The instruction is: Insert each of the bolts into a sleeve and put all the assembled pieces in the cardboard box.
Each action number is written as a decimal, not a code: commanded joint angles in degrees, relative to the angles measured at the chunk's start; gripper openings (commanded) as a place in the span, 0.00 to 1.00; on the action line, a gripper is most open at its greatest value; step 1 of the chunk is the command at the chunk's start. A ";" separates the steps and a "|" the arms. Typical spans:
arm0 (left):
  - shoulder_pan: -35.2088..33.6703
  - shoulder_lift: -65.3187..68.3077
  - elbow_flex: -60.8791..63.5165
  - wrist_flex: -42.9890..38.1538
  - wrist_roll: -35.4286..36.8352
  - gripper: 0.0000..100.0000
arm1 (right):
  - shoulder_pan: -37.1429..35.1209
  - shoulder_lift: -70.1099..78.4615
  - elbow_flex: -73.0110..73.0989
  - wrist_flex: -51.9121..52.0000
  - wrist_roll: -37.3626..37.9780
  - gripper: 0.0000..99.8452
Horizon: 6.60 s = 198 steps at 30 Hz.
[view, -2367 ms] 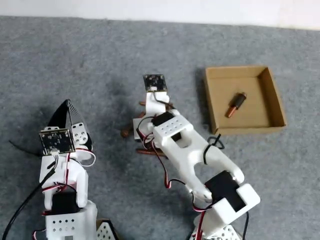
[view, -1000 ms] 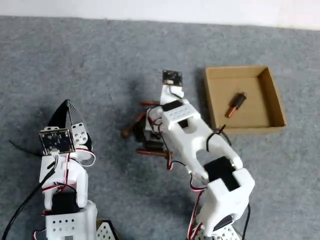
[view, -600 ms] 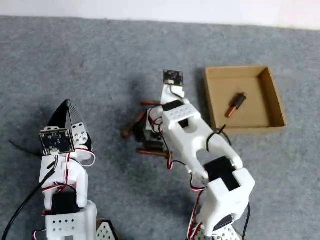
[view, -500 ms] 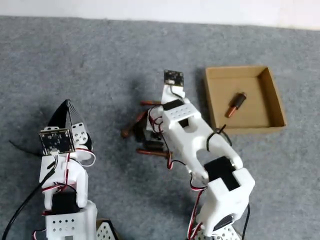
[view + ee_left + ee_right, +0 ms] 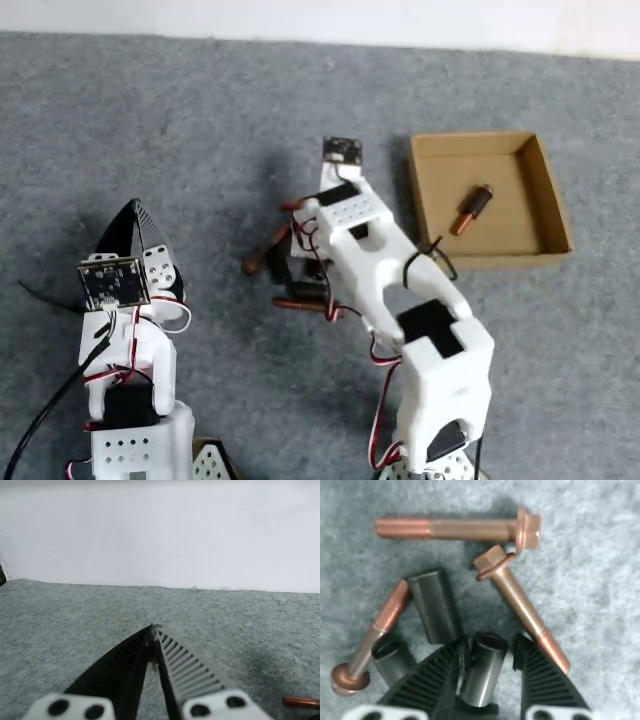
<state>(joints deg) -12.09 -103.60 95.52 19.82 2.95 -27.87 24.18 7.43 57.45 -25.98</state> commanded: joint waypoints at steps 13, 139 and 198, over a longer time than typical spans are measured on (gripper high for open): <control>0.84 -0.22 0.13 -1.14 0.44 0.01 | -1.63 3.30 -1.45 1.10 -0.18 0.14; 36.18 137.19 -112.84 41.41 39.30 0.06 | 21.14 -129.36 84.79 -26.24 17.49 0.00; 34.24 92.44 -80.40 41.67 31.82 0.00 | 20.53 -129.36 84.79 -26.51 17.58 0.00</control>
<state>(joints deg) 22.37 3.30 5.49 67.03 35.21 -7.30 -104.18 92.53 32.92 -9.19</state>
